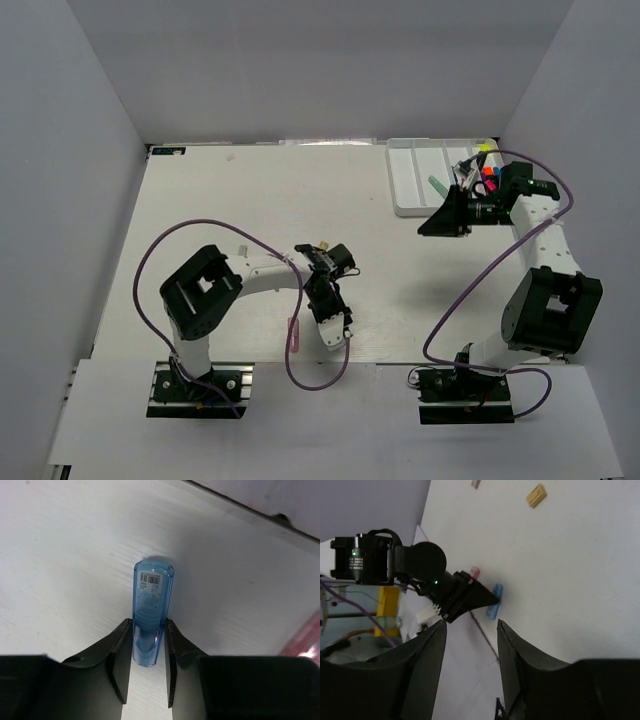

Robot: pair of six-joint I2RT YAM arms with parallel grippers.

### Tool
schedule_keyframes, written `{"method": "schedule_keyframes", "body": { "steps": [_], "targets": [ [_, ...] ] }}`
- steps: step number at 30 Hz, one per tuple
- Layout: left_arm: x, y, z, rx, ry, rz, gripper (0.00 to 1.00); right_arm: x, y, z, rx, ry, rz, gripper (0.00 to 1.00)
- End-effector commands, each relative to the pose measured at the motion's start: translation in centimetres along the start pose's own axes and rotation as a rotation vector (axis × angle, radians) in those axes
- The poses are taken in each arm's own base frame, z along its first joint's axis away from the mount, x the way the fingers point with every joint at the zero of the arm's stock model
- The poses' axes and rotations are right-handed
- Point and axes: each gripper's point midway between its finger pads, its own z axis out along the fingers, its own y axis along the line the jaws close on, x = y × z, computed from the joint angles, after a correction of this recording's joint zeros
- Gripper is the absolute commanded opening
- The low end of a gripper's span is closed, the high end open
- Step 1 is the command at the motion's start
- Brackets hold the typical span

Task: Sort the stationery into containers
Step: Grab a piece of stationery with the left arm

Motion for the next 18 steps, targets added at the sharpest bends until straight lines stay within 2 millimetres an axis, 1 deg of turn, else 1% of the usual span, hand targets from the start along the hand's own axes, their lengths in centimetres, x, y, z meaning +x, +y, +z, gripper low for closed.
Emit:
{"method": "schedule_keyframes", "body": {
  "steps": [1, 2, 3, 4, 5, 7, 9, 10, 11, 12, 14, 15, 16, 17, 18],
  "targets": [
    [-0.1, -0.1, -1.7, -0.075, 0.077, 0.029, 0.21, 2.9, 2.3, 0.7, -0.110, 0.046, 0.017, 0.50],
    [0.0, 0.5, -1.8, -0.133, 0.092, 0.054, 0.20, 4.0, 2.6, 1.2, -0.125, 0.075, 0.021, 0.50],
    [-0.2, 1.1, -2.5, -0.185, 0.105, 0.049, 0.19, 5.5, 2.5, 1.5, -0.132, 0.101, 0.052, 0.49],
    [-1.0, 2.8, -4.3, -0.279, 0.121, 0.092, 0.17, 6.1, 2.6, 1.8, -0.141, 0.111, 0.034, 0.47],
    [-1.3, 2.8, -4.6, -0.303, 0.119, 0.092, 0.16, 6.7, 2.8, 2.1, -0.146, 0.121, 0.062, 0.47],
    [-2.0, 3.8, -5.9, -0.370, 0.115, 0.079, 0.14, 7.6, 3.8, 2.5, -0.183, 0.147, 0.027, 0.47],
    [-2.7, 4.8, -7.4, -0.418, 0.114, 0.075, 0.13, 8.0, 4.3, 3.0, -0.204, 0.168, 0.015, 0.48],
    [-2.9, 5.5, -8.0, -0.447, 0.115, 0.066, 0.13, 8.0, 4.3, 3.1, -0.210, 0.173, 0.017, 0.48],
    [-3.0, 5.8, -8.4, -0.467, 0.112, 0.035, 0.12, 8.3, 4.8, 3.5, -0.226, 0.196, 0.011, 0.48],
    [-3.1, 6.6, -9.3, -0.494, 0.125, 0.034, 0.12, 8.5, 5.1, 3.7, -0.233, 0.208, 0.008, 0.48],
    [-3.1, 7.6, -10.2, -0.534, 0.136, 0.023, 0.11, 8.3, 5.4, 4.1, -0.243, 0.219, -0.009, 0.50],
    [-2.7, 8.0, -11.1, -0.563, 0.154, 0.017, 0.11, 8.2, 5.5, 4.3, -0.251, 0.223, -0.021, 0.50],
    [-2.7, 8.5, -11.5, -0.587, 0.163, 0.027, 0.10, 8.2, 5.9, 4.6, -0.261, 0.232, -0.036, 0.51],
    [-2.5, 9.0, -12.2, -0.618, 0.186, 0.039, 0.10, 8.3, 6.0, 5.1, -0.266, 0.255, -0.049, 0.52],
    [-2.4, 9.3, -12.5, -0.631, 0.200, 0.044, 0.10, 8.4, 5.9, 5.3, -0.265, 0.266, -0.050, 0.52]
  ]
}}
